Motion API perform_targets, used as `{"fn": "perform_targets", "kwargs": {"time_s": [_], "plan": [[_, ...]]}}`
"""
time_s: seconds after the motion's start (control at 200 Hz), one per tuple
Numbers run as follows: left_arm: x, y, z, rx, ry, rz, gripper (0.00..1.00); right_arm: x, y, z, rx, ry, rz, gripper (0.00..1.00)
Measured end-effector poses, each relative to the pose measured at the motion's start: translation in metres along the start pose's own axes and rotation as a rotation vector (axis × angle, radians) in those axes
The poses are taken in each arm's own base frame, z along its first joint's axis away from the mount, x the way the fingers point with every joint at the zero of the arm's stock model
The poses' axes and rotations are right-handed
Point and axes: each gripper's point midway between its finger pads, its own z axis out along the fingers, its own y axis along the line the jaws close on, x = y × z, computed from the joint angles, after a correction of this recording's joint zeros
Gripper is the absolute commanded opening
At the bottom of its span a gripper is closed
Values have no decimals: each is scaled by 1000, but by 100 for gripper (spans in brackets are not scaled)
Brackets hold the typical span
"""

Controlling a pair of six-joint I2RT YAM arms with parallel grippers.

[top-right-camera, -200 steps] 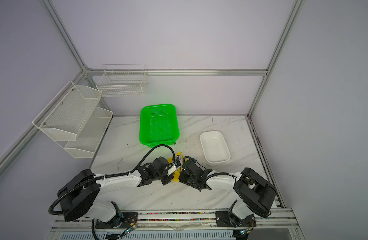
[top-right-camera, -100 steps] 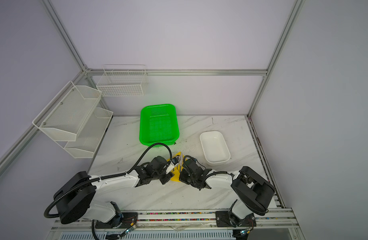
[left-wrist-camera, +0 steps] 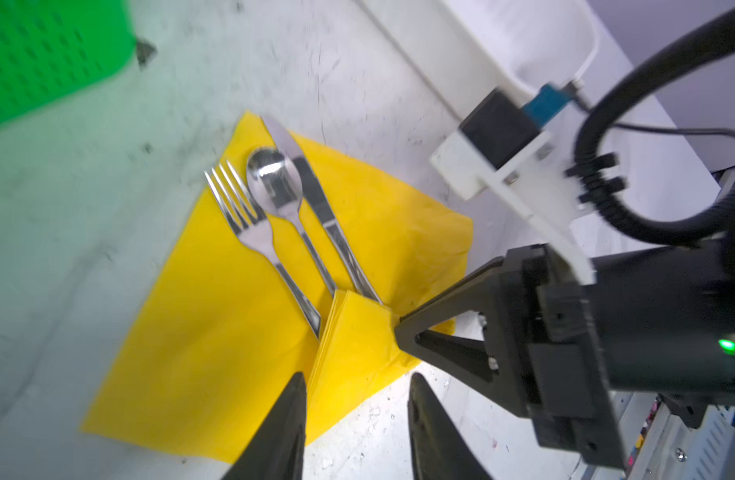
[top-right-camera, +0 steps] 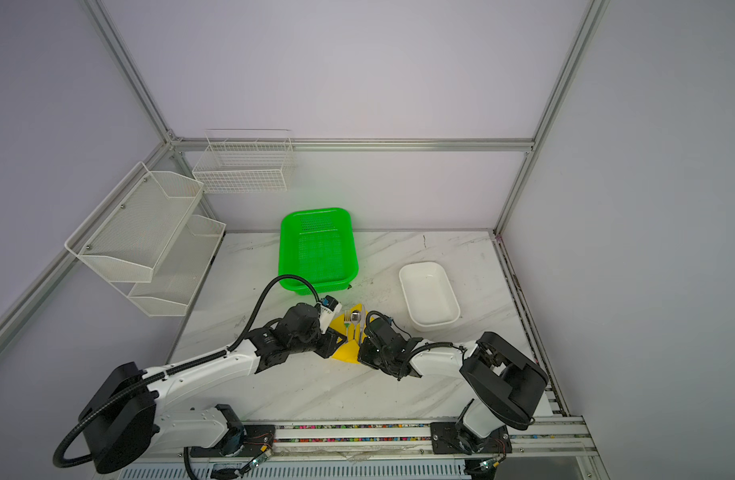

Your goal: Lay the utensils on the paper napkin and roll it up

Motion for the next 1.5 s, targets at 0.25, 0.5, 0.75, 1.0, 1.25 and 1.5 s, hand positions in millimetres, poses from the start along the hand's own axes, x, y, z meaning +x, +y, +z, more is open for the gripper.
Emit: {"fn": "perform_targets", "kwargs": {"time_s": [0.25, 0.5, 0.75, 1.0, 1.25, 1.5], "plan": [[29, 9, 31, 9, 185, -139, 36, 1, 0, 0, -3, 5, 0, 14], [26, 18, 32, -20, 196, -169, 43, 2, 7, -8, -36, 7, -4, 16], [38, 22, 39, -21, 246, -159, 48, 3, 10, -11, -49, 15, -7, 16], [38, 15, 38, 31, 249, -108, 48, 5, 11, -11, -53, 24, -8, 16], [34, 11, 38, 72, 242, -69, 47, 5, 11, -11, -52, 25, -11, 16], [34, 7, 41, 133, 248, -54, 36, 5, 10, -11, -49, 27, -11, 16]]}}
